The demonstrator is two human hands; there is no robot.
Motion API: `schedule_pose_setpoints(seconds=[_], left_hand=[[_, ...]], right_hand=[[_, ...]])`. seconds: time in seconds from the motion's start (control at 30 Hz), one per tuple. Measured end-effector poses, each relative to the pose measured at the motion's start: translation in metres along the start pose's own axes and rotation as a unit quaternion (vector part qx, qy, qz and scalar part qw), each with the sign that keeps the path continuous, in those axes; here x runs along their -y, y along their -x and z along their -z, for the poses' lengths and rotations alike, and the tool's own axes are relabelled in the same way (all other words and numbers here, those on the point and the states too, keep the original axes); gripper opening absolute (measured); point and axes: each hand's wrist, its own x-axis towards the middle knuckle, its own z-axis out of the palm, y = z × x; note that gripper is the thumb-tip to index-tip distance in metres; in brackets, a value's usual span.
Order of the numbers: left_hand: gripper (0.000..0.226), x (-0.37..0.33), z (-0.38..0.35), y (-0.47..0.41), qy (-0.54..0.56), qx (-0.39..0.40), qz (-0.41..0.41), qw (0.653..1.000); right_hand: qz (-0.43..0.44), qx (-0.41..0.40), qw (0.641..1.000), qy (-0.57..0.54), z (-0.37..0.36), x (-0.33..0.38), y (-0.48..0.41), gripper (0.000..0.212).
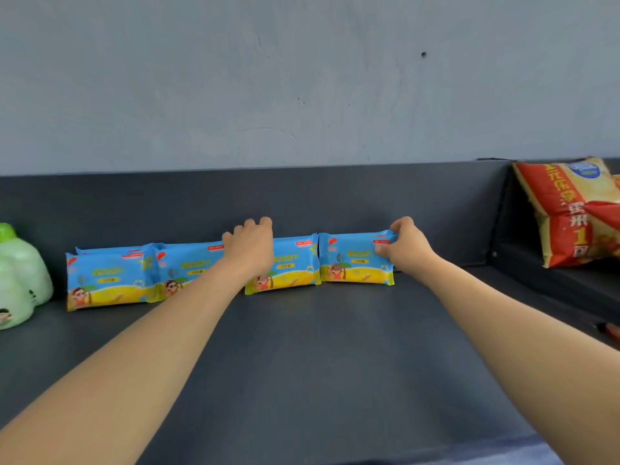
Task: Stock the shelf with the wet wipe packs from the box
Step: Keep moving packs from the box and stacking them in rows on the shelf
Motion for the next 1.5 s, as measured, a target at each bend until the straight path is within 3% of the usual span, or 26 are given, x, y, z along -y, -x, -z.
schedule_pose_setpoints(seconds=[0.23,0.57,0.8,1.03,1.17,1.4,1.5], left_hand=[[0.033,0.001,-0.006,-0.006,-0.011,-0.057,-0.04,0.997],[0.057,-0.009,-0.003,0.005,-0.05,-0.047,-0.037,0.997],[0.043,-0.037,0.012,0.035,-0.035,-0.097,-0.068,0.992],[0.032,-0.127,0.032,0.11,0.053,-0.07,-0.196,0.977],[0.031,-0.192,0.039,0.162,0.09,-0.047,-0.289,0.952],[0.026,-0.301,0.02,0.269,0.12,-0.003,-0.444,0.888],[0.024,-0.342,-0.007,0.316,0.14,0.069,-0.489,0.858]], right_hand=[[-0.004,-0.036,0.999,0.026,-0.008,-0.001,-0.01,0.048],[0.017,-0.055,0.995,0.08,0.0,-0.005,-0.008,0.05],[0.092,-0.072,0.989,0.091,0.021,0.003,0.025,0.038],[0.164,-0.074,0.976,0.123,0.082,-0.013,0.107,0.025],[0.162,-0.089,0.969,0.166,0.135,-0.046,0.163,0.026],[0.043,-0.148,0.96,0.235,0.228,-0.134,0.275,0.024],[-0.037,-0.175,0.958,0.224,0.251,-0.183,0.323,0.022]])
